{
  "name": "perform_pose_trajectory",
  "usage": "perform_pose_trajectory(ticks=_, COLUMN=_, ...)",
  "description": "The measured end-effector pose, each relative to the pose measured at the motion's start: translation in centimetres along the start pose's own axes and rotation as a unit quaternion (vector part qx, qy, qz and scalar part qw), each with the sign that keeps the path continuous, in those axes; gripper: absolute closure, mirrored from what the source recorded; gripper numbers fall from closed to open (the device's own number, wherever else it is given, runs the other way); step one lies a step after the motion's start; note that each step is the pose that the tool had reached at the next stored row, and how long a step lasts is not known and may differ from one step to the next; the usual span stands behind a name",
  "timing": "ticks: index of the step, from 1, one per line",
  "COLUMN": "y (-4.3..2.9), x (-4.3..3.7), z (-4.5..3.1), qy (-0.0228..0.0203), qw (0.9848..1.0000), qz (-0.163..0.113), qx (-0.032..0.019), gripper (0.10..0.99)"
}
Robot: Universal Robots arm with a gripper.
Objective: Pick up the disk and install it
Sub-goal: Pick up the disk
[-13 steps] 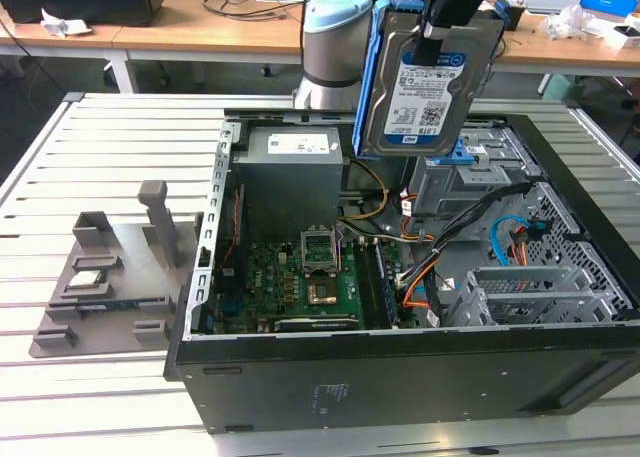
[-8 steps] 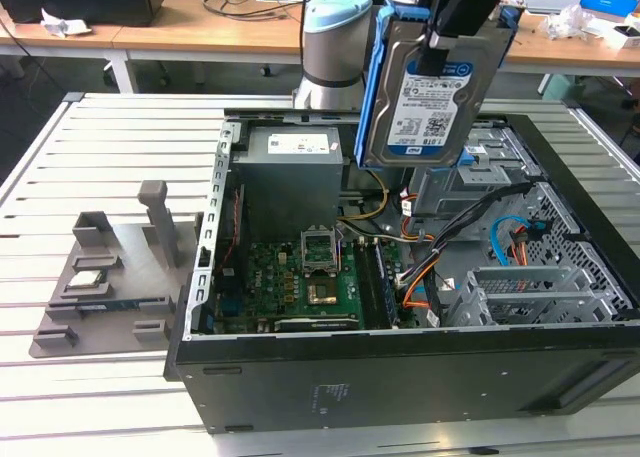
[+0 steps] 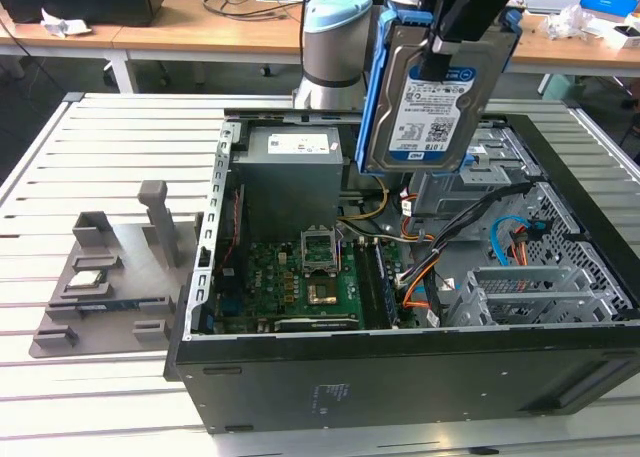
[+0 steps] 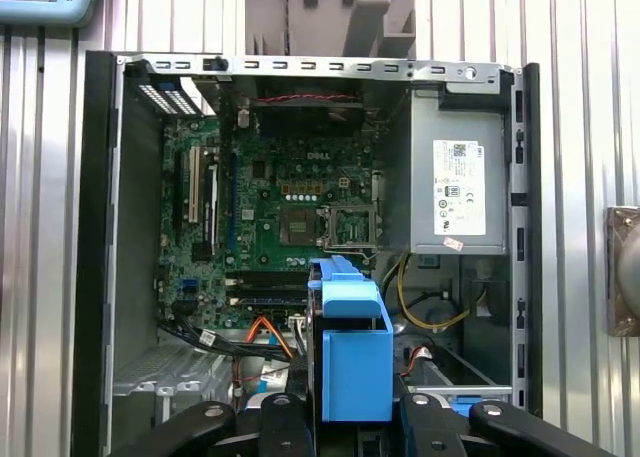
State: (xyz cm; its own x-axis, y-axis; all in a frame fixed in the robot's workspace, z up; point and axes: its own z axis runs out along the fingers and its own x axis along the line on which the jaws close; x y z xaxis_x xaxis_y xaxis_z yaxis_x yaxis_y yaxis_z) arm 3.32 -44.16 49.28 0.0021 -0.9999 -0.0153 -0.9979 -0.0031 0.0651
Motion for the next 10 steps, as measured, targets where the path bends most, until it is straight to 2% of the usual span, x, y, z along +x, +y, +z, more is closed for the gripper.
perform_pose_trajectory(ticks=10, y=0.0, x=1.37, z=-0.01, qy=0.0002, qw=1.0, qz=0.0, qx=0.0, gripper=0.722)
